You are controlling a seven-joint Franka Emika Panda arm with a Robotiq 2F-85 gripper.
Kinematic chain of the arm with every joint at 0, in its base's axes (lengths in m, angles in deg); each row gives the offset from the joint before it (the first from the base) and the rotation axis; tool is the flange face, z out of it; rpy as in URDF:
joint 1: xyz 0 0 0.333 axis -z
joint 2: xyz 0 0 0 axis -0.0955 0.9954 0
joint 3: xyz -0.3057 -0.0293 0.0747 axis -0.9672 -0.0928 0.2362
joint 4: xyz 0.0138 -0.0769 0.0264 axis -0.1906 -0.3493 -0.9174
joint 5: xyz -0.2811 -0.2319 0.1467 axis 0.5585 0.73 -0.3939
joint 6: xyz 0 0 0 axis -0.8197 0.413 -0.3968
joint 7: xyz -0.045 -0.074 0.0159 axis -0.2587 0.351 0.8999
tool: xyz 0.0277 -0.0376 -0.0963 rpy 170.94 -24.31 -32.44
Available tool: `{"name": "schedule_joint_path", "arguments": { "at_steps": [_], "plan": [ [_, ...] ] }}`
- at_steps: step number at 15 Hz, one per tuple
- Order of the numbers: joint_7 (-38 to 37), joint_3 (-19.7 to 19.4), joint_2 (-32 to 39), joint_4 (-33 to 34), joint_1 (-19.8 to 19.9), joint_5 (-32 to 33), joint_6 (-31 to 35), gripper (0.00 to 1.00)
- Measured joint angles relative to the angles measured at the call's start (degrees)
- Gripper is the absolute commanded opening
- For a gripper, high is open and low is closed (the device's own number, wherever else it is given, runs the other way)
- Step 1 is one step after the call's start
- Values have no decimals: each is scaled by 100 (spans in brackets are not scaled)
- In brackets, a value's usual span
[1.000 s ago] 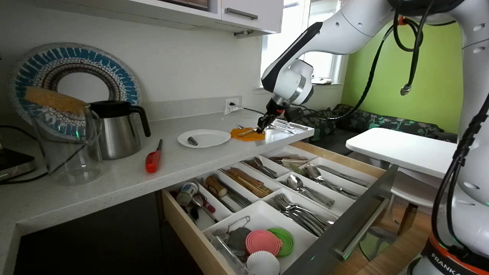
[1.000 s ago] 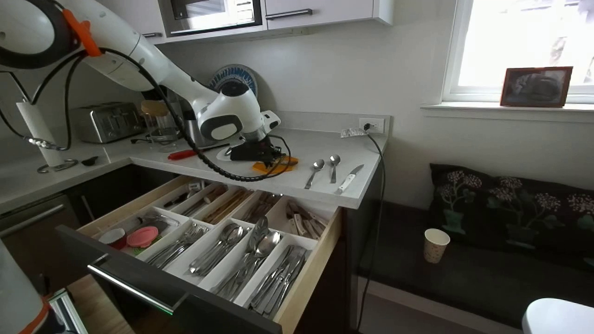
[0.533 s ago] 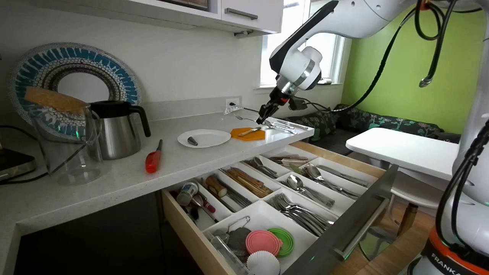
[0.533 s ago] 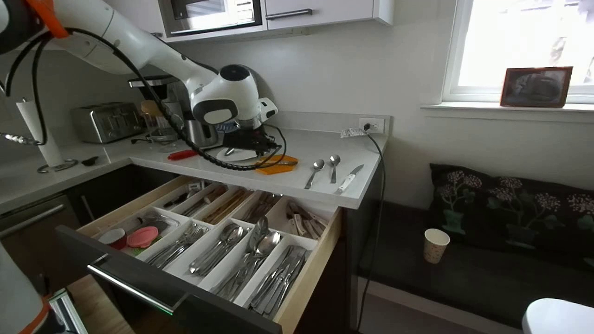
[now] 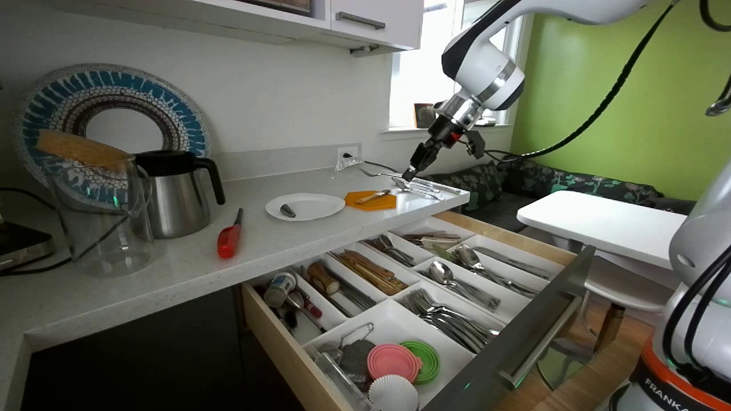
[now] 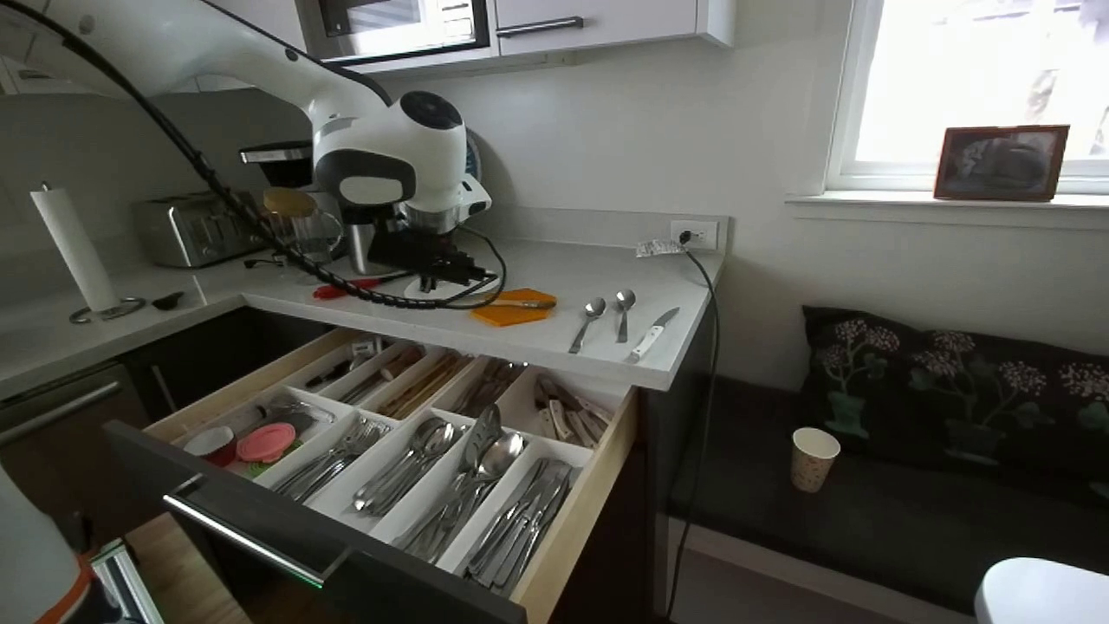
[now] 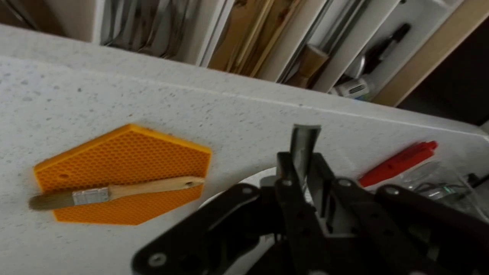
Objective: Pick up the silver spoon from the orange lunch box lid from and put it in the open drawer
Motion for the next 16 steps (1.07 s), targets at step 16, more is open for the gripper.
{"name": "schedule_joint_path", "arguments": {
  "at_steps": [16],
  "plan": [
    [-89, -836, -892, -1470, 417, 2148, -1274, 4]
  ]
}}
